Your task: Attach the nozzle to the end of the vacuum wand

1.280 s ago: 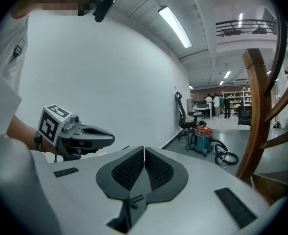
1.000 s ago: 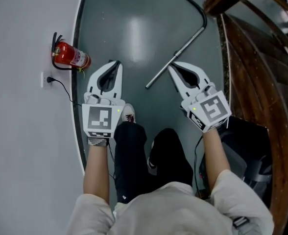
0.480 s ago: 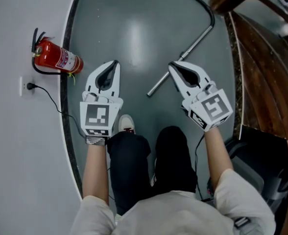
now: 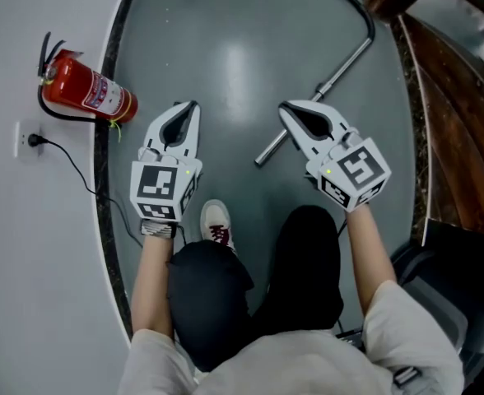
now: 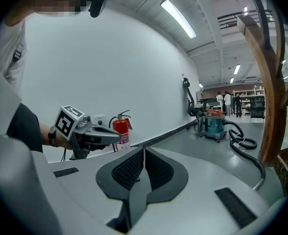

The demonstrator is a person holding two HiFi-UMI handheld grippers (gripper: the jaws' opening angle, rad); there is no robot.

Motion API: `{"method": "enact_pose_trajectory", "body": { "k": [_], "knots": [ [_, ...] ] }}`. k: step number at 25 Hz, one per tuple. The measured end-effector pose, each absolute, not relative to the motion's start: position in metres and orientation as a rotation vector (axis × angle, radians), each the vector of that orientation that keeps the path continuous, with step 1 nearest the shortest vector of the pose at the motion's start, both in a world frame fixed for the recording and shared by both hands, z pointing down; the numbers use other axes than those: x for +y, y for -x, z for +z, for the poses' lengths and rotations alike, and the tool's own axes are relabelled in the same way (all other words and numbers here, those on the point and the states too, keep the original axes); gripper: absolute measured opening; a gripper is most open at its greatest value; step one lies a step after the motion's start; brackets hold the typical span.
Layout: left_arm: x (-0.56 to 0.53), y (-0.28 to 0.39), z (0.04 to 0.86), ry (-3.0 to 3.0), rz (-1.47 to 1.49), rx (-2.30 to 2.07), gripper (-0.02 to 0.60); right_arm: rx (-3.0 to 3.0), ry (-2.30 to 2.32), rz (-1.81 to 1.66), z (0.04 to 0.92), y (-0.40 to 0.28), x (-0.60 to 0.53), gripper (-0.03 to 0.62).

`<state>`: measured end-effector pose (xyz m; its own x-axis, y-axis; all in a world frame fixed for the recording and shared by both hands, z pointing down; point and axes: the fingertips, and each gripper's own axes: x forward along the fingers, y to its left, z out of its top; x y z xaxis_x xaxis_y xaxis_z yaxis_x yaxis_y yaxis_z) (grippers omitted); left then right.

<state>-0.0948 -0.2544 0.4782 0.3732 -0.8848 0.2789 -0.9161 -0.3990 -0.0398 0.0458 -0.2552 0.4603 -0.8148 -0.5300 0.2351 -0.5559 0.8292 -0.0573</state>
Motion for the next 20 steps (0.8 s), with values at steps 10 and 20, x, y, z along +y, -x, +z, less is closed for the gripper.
{"method": "enact_pose_trajectory", "body": {
  "k": [10, 20],
  "knots": [
    [-0.265, 0.111, 0.556, -2.44, 0.385, -1.601, 0.0, -2.755, -0.85, 0.204, 0.532, -0.034, -0.279, 0.029],
    [-0.269, 0.121, 0.627, -2.542, 0.481, -1.581, 0.0, -2.681, -0.803, 0.083, 0.593, -0.036, -0.285, 0.029]
  ]
}}
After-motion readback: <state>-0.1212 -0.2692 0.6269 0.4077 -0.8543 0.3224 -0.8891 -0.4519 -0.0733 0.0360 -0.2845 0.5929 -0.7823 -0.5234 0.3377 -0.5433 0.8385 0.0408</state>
